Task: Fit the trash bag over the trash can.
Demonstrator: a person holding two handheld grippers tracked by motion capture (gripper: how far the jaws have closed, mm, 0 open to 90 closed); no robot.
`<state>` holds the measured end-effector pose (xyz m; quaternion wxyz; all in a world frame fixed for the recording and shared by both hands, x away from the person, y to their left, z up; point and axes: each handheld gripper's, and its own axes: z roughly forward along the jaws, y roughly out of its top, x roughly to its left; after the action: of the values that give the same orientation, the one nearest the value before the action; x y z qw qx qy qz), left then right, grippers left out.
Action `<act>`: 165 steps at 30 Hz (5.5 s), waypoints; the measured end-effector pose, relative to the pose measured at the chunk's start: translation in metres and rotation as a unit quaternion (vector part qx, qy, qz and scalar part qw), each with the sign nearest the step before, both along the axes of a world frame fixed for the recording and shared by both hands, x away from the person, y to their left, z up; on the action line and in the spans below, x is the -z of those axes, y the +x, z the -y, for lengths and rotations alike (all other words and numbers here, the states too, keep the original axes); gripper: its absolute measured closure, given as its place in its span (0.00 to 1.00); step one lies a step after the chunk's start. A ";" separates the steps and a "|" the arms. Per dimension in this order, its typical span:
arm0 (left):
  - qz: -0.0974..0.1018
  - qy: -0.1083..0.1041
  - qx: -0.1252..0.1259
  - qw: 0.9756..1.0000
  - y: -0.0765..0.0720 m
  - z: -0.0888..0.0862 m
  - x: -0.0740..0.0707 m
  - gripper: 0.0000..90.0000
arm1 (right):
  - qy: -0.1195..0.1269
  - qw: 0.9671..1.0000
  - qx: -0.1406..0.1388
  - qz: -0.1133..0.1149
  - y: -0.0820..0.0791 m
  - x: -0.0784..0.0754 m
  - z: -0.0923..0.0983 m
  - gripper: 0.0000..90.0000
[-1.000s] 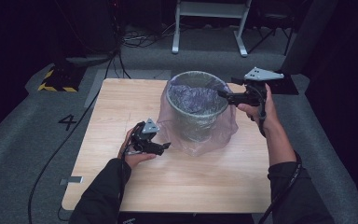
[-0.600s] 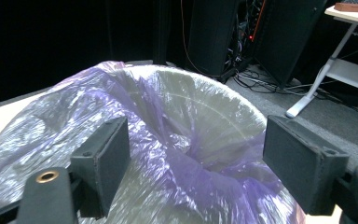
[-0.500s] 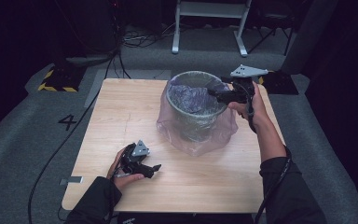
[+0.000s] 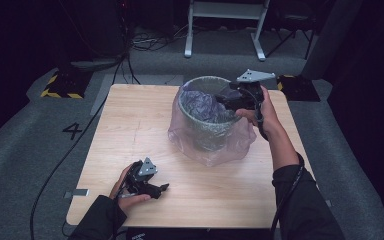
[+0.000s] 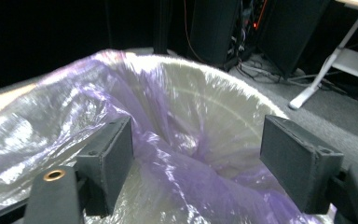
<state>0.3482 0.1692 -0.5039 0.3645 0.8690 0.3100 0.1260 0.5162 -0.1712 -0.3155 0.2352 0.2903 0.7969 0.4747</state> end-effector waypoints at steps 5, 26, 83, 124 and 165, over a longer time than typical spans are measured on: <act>0.000 -0.001 0.001 1.000 0.000 0.000 0.000 0.17 | -0.027 0.999 -0.001 -0.023 0.003 0.005 -0.005 0.31; 0.000 0.000 0.001 1.000 0.002 0.001 0.000 0.16 | -0.116 0.988 -0.033 -0.095 0.012 0.015 -0.020 0.32; 0.000 -0.001 0.010 1.000 0.001 0.002 0.000 0.17 | -0.260 0.931 -0.035 -0.253 0.034 0.028 -0.048 0.24; 0.000 -0.001 0.010 1.000 0.001 0.002 0.000 0.17 | -0.197 0.957 -0.036 -0.209 0.023 0.016 -0.042 0.32; 0.000 -0.001 0.011 1.000 0.000 0.002 0.000 0.17 | -0.109 0.991 0.004 -0.078 0.004 0.006 -0.024 0.23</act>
<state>0.3483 0.1672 -0.5042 0.3669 0.8721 0.3001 0.1217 0.5203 -0.1469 -0.3210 0.2041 0.3029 0.8584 0.3601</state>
